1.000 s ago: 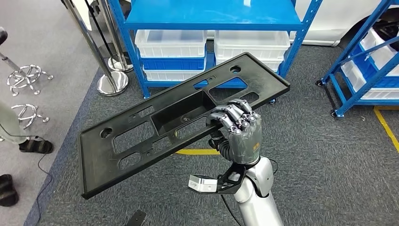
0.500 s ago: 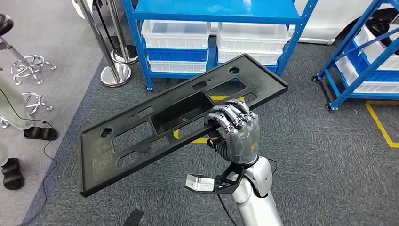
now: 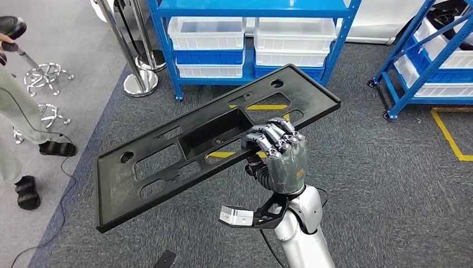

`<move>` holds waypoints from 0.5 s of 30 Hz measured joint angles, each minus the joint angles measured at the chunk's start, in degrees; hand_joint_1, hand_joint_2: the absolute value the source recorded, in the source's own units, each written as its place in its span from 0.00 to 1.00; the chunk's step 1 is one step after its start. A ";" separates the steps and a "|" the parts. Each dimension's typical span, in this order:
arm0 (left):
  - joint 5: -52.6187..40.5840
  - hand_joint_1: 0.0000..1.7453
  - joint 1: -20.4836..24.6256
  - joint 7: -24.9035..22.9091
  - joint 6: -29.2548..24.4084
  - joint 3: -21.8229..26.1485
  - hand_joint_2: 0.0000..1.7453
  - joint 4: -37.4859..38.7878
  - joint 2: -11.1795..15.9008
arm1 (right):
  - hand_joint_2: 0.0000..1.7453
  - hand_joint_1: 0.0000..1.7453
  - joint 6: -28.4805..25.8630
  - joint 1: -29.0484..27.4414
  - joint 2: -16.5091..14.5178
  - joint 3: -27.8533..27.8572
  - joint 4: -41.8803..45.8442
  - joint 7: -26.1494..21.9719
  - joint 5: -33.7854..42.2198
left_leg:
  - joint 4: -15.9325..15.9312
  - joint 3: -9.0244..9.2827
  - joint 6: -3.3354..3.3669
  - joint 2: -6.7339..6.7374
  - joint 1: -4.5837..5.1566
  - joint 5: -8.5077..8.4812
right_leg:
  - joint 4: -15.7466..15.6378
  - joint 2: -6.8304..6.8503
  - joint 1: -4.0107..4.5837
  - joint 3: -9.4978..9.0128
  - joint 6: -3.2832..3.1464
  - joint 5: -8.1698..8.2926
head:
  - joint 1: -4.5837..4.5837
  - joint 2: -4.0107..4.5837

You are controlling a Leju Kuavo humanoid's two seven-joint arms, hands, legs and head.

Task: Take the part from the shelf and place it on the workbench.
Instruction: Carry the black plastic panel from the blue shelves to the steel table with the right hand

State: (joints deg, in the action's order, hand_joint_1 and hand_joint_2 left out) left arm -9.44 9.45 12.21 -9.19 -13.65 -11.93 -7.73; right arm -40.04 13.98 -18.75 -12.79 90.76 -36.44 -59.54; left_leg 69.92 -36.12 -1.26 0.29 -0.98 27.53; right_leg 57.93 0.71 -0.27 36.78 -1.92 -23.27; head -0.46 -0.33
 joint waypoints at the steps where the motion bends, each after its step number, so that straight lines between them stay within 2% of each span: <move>1: -0.04 0.00 0.07 0.07 0.02 0.02 1.00 -0.01 0.04 | 1.00 1.00 0.00 0.00 -0.01 0.00 0.03 0.01 0.04 | -3.96 3.16 0.04 -0.02 0.03 0.07 | 0.37 -0.04 0.00 0.96 0.26 0.50 | -0.01 0.00; 2: -0.08 0.00 0.14 0.34 0.07 0.03 1.00 -0.02 0.06 | 1.00 1.00 0.00 0.00 -0.01 0.00 0.05 -0.01 0.11 | -7.83 5.82 0.31 -0.06 0.12 0.93 | 0.72 -0.05 0.03 1.71 0.61 0.97 | 0.00 0.00; 3: -0.11 0.00 0.19 0.80 0.16 0.05 1.00 -0.03 0.07 | 1.00 1.00 0.00 -0.01 -0.01 0.00 0.07 -0.06 0.20 | -10.78 7.60 0.68 -0.10 0.27 2.03 | 0.95 -0.04 0.05 2.18 0.97 1.41 | 0.01 0.00; 4: -0.12 0.00 0.18 1.34 0.25 0.09 1.00 -0.04 0.08 | 1.00 1.00 0.00 -0.01 -0.01 0.00 0.07 -0.16 0.31 | -12.45 8.36 1.13 -0.13 0.50 2.85 | 0.99 -0.02 0.05 2.41 1.37 1.84 | 0.02 0.00; 6: -0.20 0.00 -0.03 2.21 0.37 0.21 1.00 -0.04 0.05 | 1.00 1.00 0.00 -0.01 0.01 0.00 -0.06 -0.46 0.51 | -13.04 7.98 2.22 -0.04 0.55 2.37 | 0.98 0.00 -0.11 2.53 2.14 2.45 | 0.03 0.00; 7: -0.25 0.00 -0.12 2.42 0.38 0.27 1.00 -0.04 0.04 | 1.00 1.00 0.00 -0.01 0.02 0.00 -0.15 -0.56 0.57 | -13.15 7.80 2.72 0.05 0.52 1.85 | 1.62 -0.08 -0.22 2.85 2.43 1.83 | 0.03 0.00; 8: -0.31 0.00 -0.16 2.59 0.39 0.32 1.00 -0.04 0.02 | 1.00 1.00 0.00 0.00 0.04 -0.01 -0.27 -0.55 0.60 | -13.28 7.49 3.22 0.16 0.44 1.28 | 3.40 -0.21 -0.31 3.61 2.64 0.29 | 0.04 0.00; 9: -0.37 0.00 -0.15 2.75 0.45 0.35 1.00 -0.04 -0.01 | 1.00 1.00 0.00 0.00 0.09 -0.02 -0.42 -0.42 0.61 | -13.31 7.07 3.55 0.26 0.44 0.76 | 6.25 -0.35 -0.43 4.70 2.75 -1.95 | 0.04 0.00; 11: -0.51 0.00 -0.21 3.02 0.62 0.39 1.00 -0.04 -0.02 | 1.00 1.00 0.00 -0.12 0.22 -0.10 -0.82 0.01 0.59 | -13.25 5.98 3.89 0.27 0.55 -0.13 | 13.53 -0.49 -0.47 7.09 2.96 -6.50 | 0.04 0.00; 12: -0.63 0.00 -0.29 3.10 0.72 0.42 1.00 -0.04 -0.02 | 1.00 1.00 0.00 -0.26 0.31 -0.20 -1.06 0.22 0.47 | -13.19 5.45 3.87 0.27 0.60 -0.52 | 15.72 -0.50 -0.48 7.43 3.01 -7.48 | 0.04 0.00; 13: -0.75 0.00 -0.37 3.17 0.78 0.43 1.00 -0.04 -0.01 | 1.00 1.00 0.00 -0.40 0.38 -0.31 -1.30 0.41 0.25 | -13.10 4.95 3.81 0.27 0.63 -0.85 | 16.07 -0.50 -0.48 6.79 2.99 -7.50 | 0.04 0.00; 14: -0.87 0.00 -0.42 3.26 0.84 0.44 1.00 -0.04 -0.02 | 1.00 1.00 0.00 -0.51 0.44 -0.45 -1.51 0.70 0.00 | -12.99 4.56 3.71 0.27 0.65 -1.09 | 14.35 -0.49 -0.48 5.13 2.89 -6.66 | 0.03 0.00; 15: -1.00 0.00 -0.45 3.38 0.90 0.45 1.00 -0.04 -0.03 | 1.00 1.00 0.00 -0.55 0.50 -0.67 -1.68 1.16 -0.23 | -12.82 4.25 3.59 0.26 0.65 -1.27 | 10.81 -0.49 -0.47 2.47 2.69 -5.33 | 0.04 0.00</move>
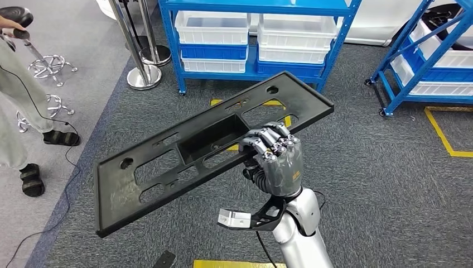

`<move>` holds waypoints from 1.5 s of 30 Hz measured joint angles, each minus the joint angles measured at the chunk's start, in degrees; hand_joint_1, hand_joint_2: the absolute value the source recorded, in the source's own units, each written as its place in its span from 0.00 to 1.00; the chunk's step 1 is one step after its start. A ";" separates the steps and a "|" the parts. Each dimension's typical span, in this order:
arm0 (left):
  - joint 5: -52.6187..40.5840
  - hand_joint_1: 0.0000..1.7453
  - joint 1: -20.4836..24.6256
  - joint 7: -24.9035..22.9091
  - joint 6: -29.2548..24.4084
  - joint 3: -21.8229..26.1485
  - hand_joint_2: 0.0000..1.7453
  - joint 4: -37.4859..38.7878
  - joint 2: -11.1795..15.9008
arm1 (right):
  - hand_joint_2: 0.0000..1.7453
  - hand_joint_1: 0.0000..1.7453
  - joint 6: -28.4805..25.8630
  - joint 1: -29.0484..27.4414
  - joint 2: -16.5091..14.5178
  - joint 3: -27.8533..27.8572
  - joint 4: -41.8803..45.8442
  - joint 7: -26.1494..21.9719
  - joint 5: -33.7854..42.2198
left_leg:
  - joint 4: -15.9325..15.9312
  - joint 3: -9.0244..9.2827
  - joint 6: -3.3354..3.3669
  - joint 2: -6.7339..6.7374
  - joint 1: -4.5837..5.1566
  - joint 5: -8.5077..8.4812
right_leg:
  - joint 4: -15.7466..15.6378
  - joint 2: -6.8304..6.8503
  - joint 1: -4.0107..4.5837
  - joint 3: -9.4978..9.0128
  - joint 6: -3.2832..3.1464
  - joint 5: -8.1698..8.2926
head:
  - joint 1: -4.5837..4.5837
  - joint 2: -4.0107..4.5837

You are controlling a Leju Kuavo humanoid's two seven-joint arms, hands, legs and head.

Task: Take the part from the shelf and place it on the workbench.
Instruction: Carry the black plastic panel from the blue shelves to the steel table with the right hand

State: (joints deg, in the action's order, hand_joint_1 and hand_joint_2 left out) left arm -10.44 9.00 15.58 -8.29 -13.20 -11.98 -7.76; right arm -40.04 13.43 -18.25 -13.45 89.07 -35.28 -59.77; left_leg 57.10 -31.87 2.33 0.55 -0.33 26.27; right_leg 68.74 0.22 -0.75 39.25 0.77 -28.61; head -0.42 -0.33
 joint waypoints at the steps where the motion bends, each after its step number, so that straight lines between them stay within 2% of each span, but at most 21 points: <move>1: -0.13 0.00 0.00 0.11 0.04 0.01 1.00 0.00 -0.04 | 1.00 1.00 0.00 0.03 0.07 -0.28 -0.11 0.57 -0.11 | 0.22 -0.28 -0.18 -0.01 0.10 -0.09 | -3.93 0.00 0.10 -2.67 -0.24 0.86 | 0.00 0.00; 3: -0.33 0.00 0.02 0.32 0.09 0.05 1.00 0.00 -0.13 | 1.00 1.00 0.00 0.11 0.27 -1.13 -0.29 1.81 0.01 | 0.62 -0.72 -0.69 0.00 0.25 -0.24 | -9.17 0.00 0.40 -5.87 -0.73 1.64 | -0.01 0.00; 7: -0.43 0.00 0.06 0.40 0.14 0.13 1.00 0.00 -0.28 | 1.00 1.00 0.00 0.13 0.74 -2.51 -0.68 2.90 0.22 | 1.37 -1.30 -1.88 0.00 0.06 0.07 | -10.39 -0.02 0.50 -5.98 -1.85 2.16 | -0.03 0.00; 9: -0.61 0.00 0.05 0.47 0.14 0.26 1.00 0.00 -0.30 | 1.00 1.00 0.00 0.29 0.98 -3.42 -0.84 3.73 0.87 | 5.59 -3.20 -2.35 -0.08 -0.13 2.97 | -10.81 0.07 0.35 -5.89 -2.53 2.66 | -0.03 0.00; 11: -0.89 0.00 -0.03 0.54 0.18 0.44 1.00 0.00 -0.30 | 1.00 1.00 0.00 0.43 1.40 -4.51 -1.12 4.64 2.04 | 12.81 -6.38 -2.73 -0.10 -0.24 6.72 | -10.77 -0.11 0.49 -5.46 -2.84 2.91 | -0.03 0.00; 13: -1.09 0.00 -0.15 0.55 0.27 0.57 1.00 0.00 -0.29 | 1.00 1.00 0.00 0.48 1.98 -5.55 -1.47 5.21 2.79 | 16.21 -7.65 -2.95 -0.12 -0.31 7.45 | -10.49 -0.69 0.55 -4.97 -2.82 3.09 | -0.03 0.00; 15: -1.21 0.00 -0.21 0.53 0.33 0.60 1.00 0.00 -0.28 | 1.00 1.00 0.00 0.64 2.52 -6.38 -1.71 5.48 3.06 | 11.59 -4.91 -2.85 -0.48 -0.39 4.41 | -10.03 -1.60 0.52 -4.56 -2.70 3.21 | -0.04 0.00; 17: -1.30 0.00 -0.20 0.46 0.33 0.63 1.00 0.00 -0.28 | 1.00 1.00 0.00 1.05 2.91 -7.00 -1.80 5.72 3.24 | 4.49 -1.17 -2.53 -2.34 -0.54 1.89 | -9.52 -2.59 0.56 -4.11 -2.39 3.32 | -0.03 0.00; 19: -1.19 0.00 -0.25 0.31 0.30 0.78 1.00 0.01 -0.28 | 1.00 1.00 0.00 1.56 3.22 -7.60 -1.92 5.92 3.72 | 1.59 0.15 -2.19 -3.58 -0.48 1.51 | -9.28 -3.59 0.50 -3.52 -1.68 3.68 | -0.03 0.00; 21: -1.03 0.00 -0.30 0.23 0.27 0.95 1.00 0.02 -0.25 | 1.00 1.00 -0.01 1.94 3.56 -8.12 -2.07 6.15 4.19 | 1.20 0.17 -1.60 -2.76 -0.43 1.08 | -9.37 -4.44 0.34 -3.13 -0.86 4.09 | -0.04 0.00; 23: -1.07 0.00 -0.17 0.31 0.26 1.07 1.00 0.02 -0.19 | 1.00 1.00 -0.02 2.29 3.93 -8.42 -2.16 6.37 4.28 | 0.57 0.23 -0.73 -1.69 -0.58 0.43 | -7.97 -3.44 0.37 -2.33 -0.32 2.99 | 0.03 0.00; 26: -1.17 0.00 -0.12 0.37 0.23 1.41 1.00 0.02 -0.08 | 1.00 1.00 -0.02 2.78 4.39 -8.72 -2.28 6.48 4.27 | 0.30 -0.03 -0.01 -0.04 -0.42 0.07 | 1.02 -1.13 0.20 1.78 0.28 -2.10 | 0.13 0.00; 28: -1.25 0.00 -0.21 0.37 0.19 1.61 1.00 0.02 0.00 | 1.00 1.00 -0.02 2.77 4.73 -8.80 -2.39 6.49 4.26 | 0.42 -0.25 0.00 1.16 -0.31 0.07 | 5.30 -0.73 -0.05 3.52 0.58 -3.29 | 0.13 0.00; 29: -1.30 0.00 -0.21 0.37 0.17 1.68 1.00 0.02 0.03 | 1.00 1.00 -0.02 2.76 4.89 -8.85 -2.43 6.49 4.25 | 0.50 -0.32 -0.04 1.74 -0.30 0.10 | 4.67 -0.49 -0.13 2.97 0.66 -2.46 | 0.14 0.00; 32: -1.36 0.00 -0.18 0.37 0.15 1.86 1.00 0.02 0.05 | 1.00 1.00 -0.02 2.83 5.18 -9.01 -2.41 6.49 4.24 | 1.01 -0.38 -0.54 3.34 -0.13 0.44 | -5.24 2.25 0.13 -2.67 0.37 1.75 | 0.15 0.00; 34: -1.34 0.00 -0.20 0.36 0.14 1.95 1.00 0.02 0.10 | 1.00 1.00 -0.02 2.90 5.24 -9.13 -2.40 6.49 4.26 | 1.30 -0.43 -1.18 4.26 0.16 0.71 | -8.85 3.66 0.61 -4.36 -0.29 2.29 | 0.13 0.00; 37: -1.33 0.00 -0.23 0.58 0.19 2.09 1.00 0.02 0.15 | 1.00 1.00 -0.02 2.94 5.40 -9.21 -2.35 6.48 4.38 | 1.58 -0.30 -2.18 5.15 0.08 1.18 | -9.30 2.19 0.83 -4.20 -1.40 2.47 | 0.11 0.00; 39: -1.33 0.00 -0.31 0.74 0.25 2.21 1.00 0.02 0.22 | 1.00 1.00 -0.02 3.07 5.42 -9.25 -2.28 6.47 4.43 | 4.51 -1.40 -2.76 3.07 -0.20 3.31 | -9.62 1.02 0.65 -4.28 -2.15 2.81 | 0.10 0.00; 42: -1.32 0.00 -0.76 0.79 0.29 2.41 1.00 0.04 0.38 | 1.00 1.00 -0.02 3.15 5.39 -9.34 -2.29 6.47 4.45 | 14.76 -6.13 -2.92 0.29 -0.30 8.19 | -9.64 -1.03 0.71 -4.16 -2.70 3.02 | 0.09 0.00; 43: -1.32 0.00 -0.89 0.79 0.29 2.44 1.00 0.05 0.41 | 1.00 1.00 -0.02 3.12 5.40 -9.34 -2.33 6.47 4.45 | 16.77 -7.18 -2.86 0.10 -0.29 8.50 | -9.60 -1.81 0.80 -4.12 -2.73 3.05 | 0.09 0.00; 45: -1.33 0.00 -0.95 0.79 0.29 2.45 1.00 0.05 0.42 | 1.00 1.00 -0.02 3.08 5.42 -9.34 -2.40 6.47 4.45 | 14.52 -6.35 -2.52 -0.21 -0.29 5.89 | -9.44 -3.35 0.89 -4.11 -2.74 3.10 | 0.09 0.00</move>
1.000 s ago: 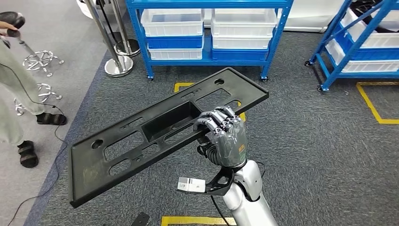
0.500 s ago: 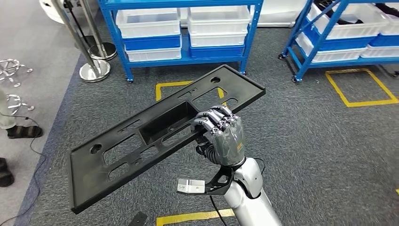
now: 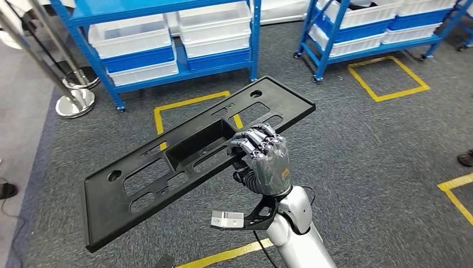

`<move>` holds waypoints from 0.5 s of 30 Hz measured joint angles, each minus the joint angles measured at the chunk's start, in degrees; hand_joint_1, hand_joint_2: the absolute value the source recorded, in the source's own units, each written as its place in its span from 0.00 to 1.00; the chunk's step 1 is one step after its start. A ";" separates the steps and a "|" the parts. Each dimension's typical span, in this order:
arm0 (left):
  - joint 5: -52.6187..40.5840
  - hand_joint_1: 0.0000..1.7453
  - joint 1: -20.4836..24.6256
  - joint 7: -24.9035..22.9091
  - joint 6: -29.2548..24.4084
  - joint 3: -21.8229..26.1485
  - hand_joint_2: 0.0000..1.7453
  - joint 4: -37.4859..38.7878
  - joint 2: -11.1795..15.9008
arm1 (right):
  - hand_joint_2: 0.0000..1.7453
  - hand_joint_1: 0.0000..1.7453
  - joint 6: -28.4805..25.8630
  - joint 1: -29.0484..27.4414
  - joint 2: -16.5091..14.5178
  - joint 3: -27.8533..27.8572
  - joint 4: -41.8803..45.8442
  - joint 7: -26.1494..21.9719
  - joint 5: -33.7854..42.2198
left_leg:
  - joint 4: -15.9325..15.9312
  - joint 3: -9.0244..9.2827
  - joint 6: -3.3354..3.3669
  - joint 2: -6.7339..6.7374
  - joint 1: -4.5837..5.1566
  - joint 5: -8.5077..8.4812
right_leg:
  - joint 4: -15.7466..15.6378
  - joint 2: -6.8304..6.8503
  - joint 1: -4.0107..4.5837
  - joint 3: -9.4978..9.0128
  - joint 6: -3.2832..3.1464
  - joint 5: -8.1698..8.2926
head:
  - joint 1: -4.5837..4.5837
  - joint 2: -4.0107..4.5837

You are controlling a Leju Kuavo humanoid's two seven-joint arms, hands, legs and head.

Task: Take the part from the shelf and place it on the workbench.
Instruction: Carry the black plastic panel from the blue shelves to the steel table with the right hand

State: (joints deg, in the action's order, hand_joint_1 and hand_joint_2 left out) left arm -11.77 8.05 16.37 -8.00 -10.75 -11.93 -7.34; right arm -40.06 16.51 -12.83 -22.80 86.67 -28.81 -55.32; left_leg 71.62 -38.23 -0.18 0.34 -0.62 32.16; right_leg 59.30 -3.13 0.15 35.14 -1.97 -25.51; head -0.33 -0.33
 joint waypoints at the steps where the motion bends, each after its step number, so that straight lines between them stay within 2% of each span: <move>1: -0.01 0.00 0.03 0.00 0.00 0.01 1.00 0.00 0.04 | 1.00 1.00 0.00 0.01 0.00 0.00 -0.01 0.00 0.00 | -3.64 1.62 0.26 -0.83 0.00 -2.19 | 0.10 -0.73 -0.02 0.01 0.02 0.01 | 0.00 0.00; 3: -0.04 0.00 0.07 0.01 0.00 0.09 1.00 0.01 0.19 | 1.00 1.00 0.00 0.05 -0.01 -0.01 -0.01 0.00 -0.02 | -10.27 4.59 0.69 -3.32 -0.04 -4.80 | 0.38 -2.07 -0.04 0.29 0.34 0.11 | 0.00 0.00; 4: -0.12 0.00 0.07 0.03 0.01 0.14 1.00 0.01 0.26 | 1.00 1.00 0.00 0.07 -0.01 -0.01 0.00 0.00 -0.08 | -12.03 5.34 0.81 -4.26 0.02 -5.16 | 0.47 -2.63 -0.16 0.54 0.62 0.23 | 0.01 0.00; 5: -0.29 0.00 0.10 0.04 0.03 0.19 1.00 0.02 0.29 | 1.00 1.00 0.00 0.07 0.00 -0.02 0.01 0.01 -0.14 | -12.58 5.56 0.89 -4.43 0.11 -5.00 | 0.46 -3.21 -0.29 0.80 1.01 0.41 | 0.01 0.00; 6: -0.53 0.00 0.18 0.04 0.05 0.21 1.00 0.02 0.27 | 1.00 1.00 0.00 0.05 0.03 -0.02 0.02 0.01 -0.21 | -12.88 5.68 1.02 -3.95 0.20 -5.13 | 0.33 -3.83 -0.45 0.99 1.42 0.62 | 0.01 0.00; 7: -0.77 0.00 0.30 0.02 0.10 0.21 1.00 0.02 0.24 | 1.00 1.00 0.00 0.02 0.09 -0.02 0.06 0.02 -0.25 | -13.21 5.76 1.29 -3.34 0.13 -5.40 | 0.33 -3.79 -0.50 1.10 1.74 0.67 | 0.02 0.00; 9: -1.20 0.00 0.56 -0.06 0.17 0.21 1.00 0.02 0.16 | 1.00 1.00 -0.01 0.14 0.24 -0.02 0.21 0.02 -0.25 | -14.04 6.04 1.93 -1.96 -0.05 -5.96 | 2.09 -1.50 -0.30 1.99 2.24 -0.67 | 0.05 0.00; 11: -1.49 0.00 0.54 -0.13 0.20 0.20 1.00 0.02 0.14 | 1.00 1.00 -0.02 0.30 0.35 -0.05 0.33 0.00 -0.24 | -14.39 6.15 2.28 -0.46 -0.01 -6.15 | 7.87 1.56 -0.31 4.72 2.59 -4.00 | 0.07 0.00; 12: -1.60 0.00 0.44 -0.14 0.20 0.19 1.00 0.02 0.15 | 1.00 1.00 -0.02 0.31 0.40 -0.07 0.34 -0.01 -0.24 | -14.37 6.11 2.34 0.36 0.04 -6.12 | 11.36 2.16 -0.46 6.42 2.77 -5.51 | 0.06 0.00; 13: -1.67 0.00 0.36 -0.15 0.20 0.19 1.00 0.02 0.16 | 1.00 1.00 -0.01 0.26 0.49 -0.09 0.34 -0.01 -0.23 | -14.35 6.08 2.37 1.16 0.06 -6.08 | 13.93 2.48 -0.64 7.67 2.95 -6.27 | 0.07 0.00; 14: -1.76 0.00 0.32 -0.15 0.20 0.19 1.00 0.02 0.16 | 1.00 1.00 -0.01 0.21 0.61 -0.09 0.33 0.00 -0.21 | -14.32 6.05 2.35 1.95 0.06 -6.03 | 14.73 2.73 -0.82 8.06 3.12 -6.00 | 0.06 0.00; 15: -1.85 0.00 0.34 -0.16 0.20 0.19 1.00 0.02 0.15 | 1.00 1.00 0.00 0.19 0.71 -0.09 0.33 0.00 -0.19 | -14.25 6.05 2.29 2.69 0.04 -5.95 | 13.35 3.08 -0.98 7.31 3.24 -4.75 | 0.07 0.00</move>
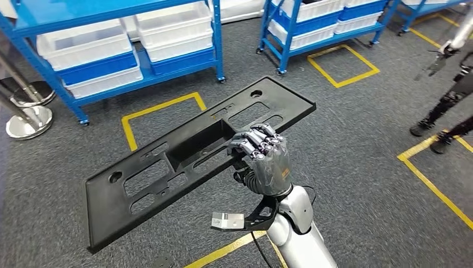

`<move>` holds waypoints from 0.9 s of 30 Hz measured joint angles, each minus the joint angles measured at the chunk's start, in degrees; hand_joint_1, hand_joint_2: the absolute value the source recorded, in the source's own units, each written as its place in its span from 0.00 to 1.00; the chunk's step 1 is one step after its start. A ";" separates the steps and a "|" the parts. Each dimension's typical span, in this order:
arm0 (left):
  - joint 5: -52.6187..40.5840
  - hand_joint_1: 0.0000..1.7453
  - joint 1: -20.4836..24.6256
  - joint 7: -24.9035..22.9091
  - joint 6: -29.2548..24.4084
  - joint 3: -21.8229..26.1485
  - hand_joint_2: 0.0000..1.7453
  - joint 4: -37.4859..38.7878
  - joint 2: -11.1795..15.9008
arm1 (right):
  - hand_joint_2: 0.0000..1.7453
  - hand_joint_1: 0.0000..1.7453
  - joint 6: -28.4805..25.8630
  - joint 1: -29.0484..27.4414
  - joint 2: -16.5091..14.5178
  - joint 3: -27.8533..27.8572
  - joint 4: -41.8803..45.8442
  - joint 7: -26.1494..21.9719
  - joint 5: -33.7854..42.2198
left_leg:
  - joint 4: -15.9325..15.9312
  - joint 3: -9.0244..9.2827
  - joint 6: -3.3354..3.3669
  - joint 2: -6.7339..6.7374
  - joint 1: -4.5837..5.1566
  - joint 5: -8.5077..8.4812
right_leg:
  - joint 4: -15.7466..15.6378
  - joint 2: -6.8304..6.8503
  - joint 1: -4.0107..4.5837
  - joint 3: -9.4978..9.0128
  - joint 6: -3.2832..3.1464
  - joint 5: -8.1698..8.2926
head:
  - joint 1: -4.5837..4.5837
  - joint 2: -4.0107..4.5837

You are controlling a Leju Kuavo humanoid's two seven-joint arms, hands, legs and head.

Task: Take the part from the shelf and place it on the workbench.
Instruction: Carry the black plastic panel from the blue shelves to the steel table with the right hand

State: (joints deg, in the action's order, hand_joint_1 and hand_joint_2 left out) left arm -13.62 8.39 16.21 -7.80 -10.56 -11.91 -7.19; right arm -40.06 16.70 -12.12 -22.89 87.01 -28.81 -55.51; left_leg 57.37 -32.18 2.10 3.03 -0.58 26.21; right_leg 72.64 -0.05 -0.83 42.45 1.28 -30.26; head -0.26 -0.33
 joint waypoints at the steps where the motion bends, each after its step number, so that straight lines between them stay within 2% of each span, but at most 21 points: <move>1: -0.10 0.00 0.06 -0.05 0.01 0.00 1.00 0.00 -0.02 | 1.00 1.00 0.00 0.03 0.08 -0.03 0.00 0.00 0.02 | 0.11 0.03 -0.14 0.68 -0.02 0.13 | -3.20 0.69 -0.11 -1.75 0.07 1.84 | 0.00 0.00; 3: -0.27 0.00 0.19 -0.22 0.03 0.00 1.00 0.00 -0.05 | 1.00 1.00 0.00 0.22 0.11 -0.19 0.01 0.03 0.03 | 0.52 0.06 -0.66 1.86 0.14 0.55 | -10.28 2.87 0.13 -5.46 -0.11 4.35 | -0.02 0.00; 4: -0.36 0.00 0.24 -0.29 0.08 0.00 1.00 0.00 -0.05 | 1.00 1.00 0.00 0.33 0.11 -0.32 0.03 0.07 0.03 | 0.70 0.07 -0.97 2.36 0.27 0.76 | -12.23 3.50 0.31 -6.41 -0.38 4.75 | -0.02 0.00; 5: -0.52 0.00 0.29 -0.31 0.19 0.00 1.00 0.00 -0.05 | 1.00 1.00 0.00 0.40 0.11 -0.43 0.05 0.15 0.01 | 0.82 0.11 -1.29 2.85 0.39 0.93 | -12.96 3.59 0.54 -6.65 -0.71 4.65 | -0.03 0.00; 7: -1.01 0.00 0.50 -0.29 0.44 0.00 1.00 0.00 -0.16 | 1.00 1.00 -0.01 0.44 0.13 -0.56 0.10 0.36 -0.13 | 0.89 0.27 -2.00 3.66 0.31 1.22 | -13.09 2.25 0.64 -6.56 -1.48 4.82 | -0.03 0.00; 8: -1.25 0.00 0.66 -0.32 0.52 -0.01 1.00 0.00 -0.23 | 1.00 1.00 -0.02 0.46 0.14 -0.58 0.14 0.45 -0.20 | 1.30 0.24 -2.38 3.07 0.16 1.68 | -13.21 1.62 0.60 -6.59 -1.81 4.92 | -0.03 0.00; 9: -1.47 0.00 0.82 -0.37 0.54 -0.02 1.00 0.00 -0.29 | 1.00 1.00 -0.02 0.53 0.14 -0.63 0.17 0.55 -0.26 | 2.48 -0.17 -2.69 1.89 0.00 2.63 | -13.34 1.04 0.51 -6.63 -2.16 5.06 | -0.03 0.00; 11: -1.80 0.00 0.90 -0.49 0.54 -0.05 1.00 0.00 -0.33 | 1.00 1.00 -0.01 0.70 0.12 -0.83 0.21 0.68 -0.28 | 8.06 -2.57 -2.98 -1.18 -0.19 5.90 | -13.43 -0.06 0.48 -6.63 -2.71 5.26 | -0.04 0.00; 12: -1.93 0.00 0.81 -0.55 0.54 -0.06 1.00 0.00 -0.33 | 1.00 1.00 0.00 0.74 0.11 -0.95 0.20 0.74 -0.29 | 11.81 -4.36 -3.00 -1.96 -0.21 7.53 | -13.40 -0.74 0.57 -6.59 -2.92 5.32 | -0.04 0.00; 13: -2.00 0.00 0.67 -0.59 0.54 -0.07 1.00 0.00 -0.33 | 1.00 1.00 0.00 0.73 0.12 -1.04 0.17 0.75 -0.29 | 14.88 -5.92 -2.99 -2.30 -0.21 8.46 | -13.36 -1.52 0.68 -6.56 -3.03 5.35 | -0.03 0.00; 14: -2.05 0.00 0.57 -0.62 0.53 -0.07 1.00 0.00 -0.33 | 1.00 1.00 0.00 0.70 0.13 -1.10 0.15 0.76 -0.29 | 16.36 -6.79 -2.93 -2.46 -0.21 8.34 | -13.29 -2.38 0.78 -6.53 -3.08 5.37 | -0.03 0.00; 15: -2.10 0.00 0.52 -0.62 0.51 -0.07 1.00 0.00 -0.33 | 1.00 1.00 0.00 0.68 0.14 -1.14 0.13 0.76 -0.29 | 15.74 -6.69 -2.79 -2.60 -0.20 7.16 | -13.20 -3.24 0.85 -6.52 -3.09 5.38 | -0.03 0.00; 16: -2.16 0.00 0.53 -0.61 0.48 -0.07 1.00 0.00 -0.33 | 1.00 1.00 0.00 0.68 0.14 -1.17 0.12 0.73 -0.29 | 13.16 -5.65 -2.56 -2.99 -0.20 5.18 | -13.09 -4.06 0.88 -6.52 -3.08 5.39 | -0.03 0.00; 18: -2.37 0.00 0.57 -0.45 0.45 -0.07 1.00 0.00 -0.27 | 1.00 1.00 0.00 0.68 0.13 -1.20 0.14 0.63 -0.32 | 5.99 -2.64 -1.92 -5.68 -0.25 1.74 | -12.81 -5.54 0.86 -6.37 -2.92 5.42 | -0.03 0.00; 20: -2.78 0.00 0.54 -0.18 0.53 -0.07 1.00 0.00 -0.20 | 1.00 1.00 0.00 0.49 0.11 -1.20 0.26 0.47 -0.42 | 2.13 -0.99 -1.51 -7.88 -0.16 0.77 | -12.64 -6.86 0.56 -5.90 -2.33 5.64 | -0.04 0.00; 21: -3.01 0.00 0.53 -0.08 0.58 -0.07 1.00 0.00 -0.19 | 1.00 1.00 0.00 0.26 0.11 -1.20 0.44 0.38 -0.49 | 1.77 -0.79 -1.39 -7.90 -0.05 0.84 | -12.69 -7.53 0.39 -5.67 -1.89 5.82 | -0.04 0.00; 22: -3.23 0.00 0.57 0.01 0.63 -0.07 1.00 -0.01 -0.26 | 1.00 1.00 -0.01 -0.03 0.11 -1.20 0.69 0.26 -0.56 | 1.49 -0.66 -1.22 -7.27 -0.01 0.65 | -12.82 -8.09 0.25 -5.49 -1.46 5.99 | -0.04 0.00; 23: -3.49 0.00 0.64 0.08 0.70 -0.07 1.00 -0.01 -0.37 | 1.00 1.00 -0.01 -0.33 0.13 -1.20 1.01 0.17 -0.62 | 1.05 -0.48 -0.97 -6.54 -0.06 0.37 | -12.70 -7.58 0.25 -5.35 -1.16 5.92 | -0.03 0.00; 24: -3.68 0.00 0.72 0.17 0.76 -0.07 1.00 -0.02 -0.54 | 1.00 1.00 -0.02 -0.53 0.15 -1.20 1.33 0.09 -0.69 | 0.57 -0.28 -0.66 -5.77 -0.16 0.09 | -11.97 -6.26 0.37 -4.98 -0.85 5.30 | -0.02 0.00; 26: -3.98 0.00 0.73 0.33 0.88 -0.07 1.00 -0.02 -0.82 | 1.00 1.00 -0.02 -0.73 0.17 -1.20 1.83 -0.04 -0.84 | -0.10 -0.03 -0.14 -3.99 -0.26 -0.25 | -7.53 -2.51 0.47 -2.99 -0.41 2.34 | 0.02 0.00; 27: -4.05 0.00 0.62 0.38 0.91 -0.07 1.00 -0.02 -0.88 | 1.00 1.00 -0.02 -0.80 0.20 -1.20 1.96 -0.08 -0.90 | -0.15 -0.04 0.00 -3.12 -0.23 -0.24 | -4.20 -1.34 0.37 -1.42 -0.16 0.51 | 0.03 0.00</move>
State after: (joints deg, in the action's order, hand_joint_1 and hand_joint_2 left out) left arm -17.68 9.01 16.59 -6.88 -10.62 -11.93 -8.08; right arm -40.09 15.91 -11.92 -24.09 88.97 -28.89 -56.40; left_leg 57.22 -32.22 2.10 -0.08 -0.81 25.97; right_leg 68.44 -1.39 -0.46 41.03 1.12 -29.75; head -0.23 -0.33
